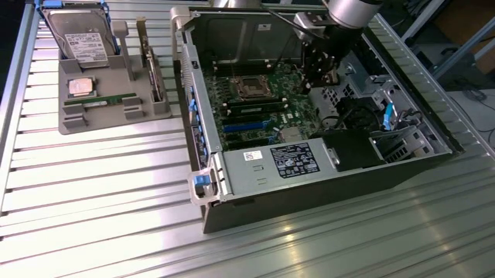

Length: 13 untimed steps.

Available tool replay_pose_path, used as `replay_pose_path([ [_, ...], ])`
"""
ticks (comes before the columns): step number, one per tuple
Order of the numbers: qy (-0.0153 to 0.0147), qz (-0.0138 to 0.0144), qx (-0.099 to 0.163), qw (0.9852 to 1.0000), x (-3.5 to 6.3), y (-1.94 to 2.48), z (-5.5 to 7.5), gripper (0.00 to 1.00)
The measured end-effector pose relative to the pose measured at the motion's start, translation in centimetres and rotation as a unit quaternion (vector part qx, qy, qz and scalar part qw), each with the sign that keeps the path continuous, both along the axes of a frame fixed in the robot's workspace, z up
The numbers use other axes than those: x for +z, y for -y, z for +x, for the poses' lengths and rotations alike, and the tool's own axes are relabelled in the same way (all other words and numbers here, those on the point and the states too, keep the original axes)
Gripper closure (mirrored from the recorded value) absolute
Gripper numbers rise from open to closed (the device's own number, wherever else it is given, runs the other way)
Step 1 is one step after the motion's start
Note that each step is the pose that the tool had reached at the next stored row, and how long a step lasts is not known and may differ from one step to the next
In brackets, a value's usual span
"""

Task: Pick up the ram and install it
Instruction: 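Press down the ram until it locks into place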

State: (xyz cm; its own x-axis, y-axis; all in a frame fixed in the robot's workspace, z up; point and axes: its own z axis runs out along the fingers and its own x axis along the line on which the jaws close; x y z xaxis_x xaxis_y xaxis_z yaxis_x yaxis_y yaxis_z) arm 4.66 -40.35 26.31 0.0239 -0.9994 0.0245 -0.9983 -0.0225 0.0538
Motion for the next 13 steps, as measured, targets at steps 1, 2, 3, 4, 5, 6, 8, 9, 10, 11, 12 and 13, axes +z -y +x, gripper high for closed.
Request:
replay_pose_path([
  [1,0.0000,0.0000,0.000,1.0000,0.94,0.00,0.1,0.90],
  [2,0.0000,0.0001,0.000,1.0000,2.04,0.00,0.1,0.90],
  [3,0.0000,0.0001,0.000,1.0000,2.59,0.00,0.1,0.90],
  [4,0.0000,0.0002,0.000,1.0000,3.29,0.00,0.1,0.90],
  [5,0.0000,0.0004,0.000,1.0000,4.45,0.00,0.1,0.90],
  [6,0.0000,0.0007,0.000,1.0000,4.75,0.00,0.1,0.90],
  [8,0.0000,0.0007,0.000,1.0000,4.76,0.00,0.1,0.90],
  [9,0.0000,0.0006,0.000,1.0000,4.76,0.00,0.1,0.90],
  [10,0.0000,0.0006,0.000,1.0000,4.76,0.00,0.1,0.90],
  [11,0.0000,0.0006,0.000,1.0000,4.76,0.00,0.1,0.90],
  [12,0.0000,0.0006,0.000,1.0000,4.76,0.00,0.1,0.90],
  [13,0.0000,0.0006,0.000,1.0000,4.76,0.00,0.1,0.90],
])
